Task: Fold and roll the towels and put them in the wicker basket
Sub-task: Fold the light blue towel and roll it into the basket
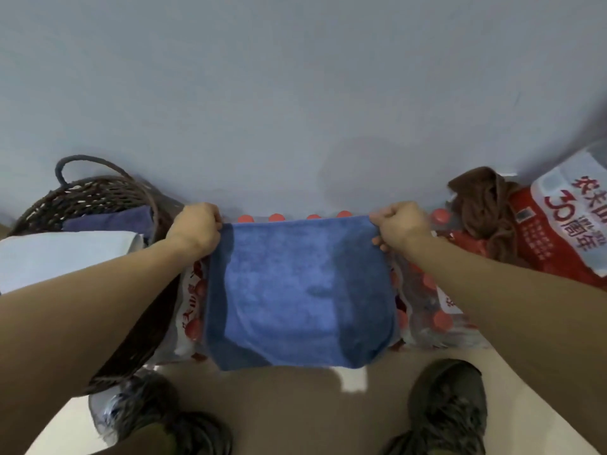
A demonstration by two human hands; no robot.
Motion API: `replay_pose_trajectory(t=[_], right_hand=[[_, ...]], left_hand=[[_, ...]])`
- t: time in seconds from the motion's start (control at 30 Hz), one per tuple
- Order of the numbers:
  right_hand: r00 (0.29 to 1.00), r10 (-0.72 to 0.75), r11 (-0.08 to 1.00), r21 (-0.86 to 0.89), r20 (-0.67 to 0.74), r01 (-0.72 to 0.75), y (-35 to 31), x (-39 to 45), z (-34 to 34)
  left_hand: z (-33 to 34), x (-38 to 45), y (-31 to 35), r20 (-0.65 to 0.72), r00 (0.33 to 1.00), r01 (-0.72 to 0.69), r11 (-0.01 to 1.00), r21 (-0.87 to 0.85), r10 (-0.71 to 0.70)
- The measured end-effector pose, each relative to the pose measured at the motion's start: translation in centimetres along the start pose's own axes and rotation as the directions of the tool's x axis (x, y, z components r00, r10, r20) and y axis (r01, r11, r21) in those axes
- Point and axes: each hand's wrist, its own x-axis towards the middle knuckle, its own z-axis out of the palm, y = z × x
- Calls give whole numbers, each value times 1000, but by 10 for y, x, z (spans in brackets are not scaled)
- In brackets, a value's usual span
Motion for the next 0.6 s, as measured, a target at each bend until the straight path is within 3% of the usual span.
replay_pose_trajectory(t=[0.23,0.33,0.47,0.53,0.6], right_hand=[[983,-79,997,-34,-166,74,0,15,13],[965,-96,993,43,-243,110,6,-1,10],[911,-150,971,117,-384,210,24,-56,-1],[898,-140,959,168,-418,228,39,-95,-3],[912,-97,954,224,-398,199,62,-138,1]], left_hand=[[8,7,14,-224,969,90,995,-49,-99],[19,-22,54,-338,940,-50,999,6,49],[61,-89,120,-225,864,-480,872,-95,451],[86,-111,137,-127,816,-575,814,-76,564],[106,-121,140,-10,819,-574,819,22,574]])
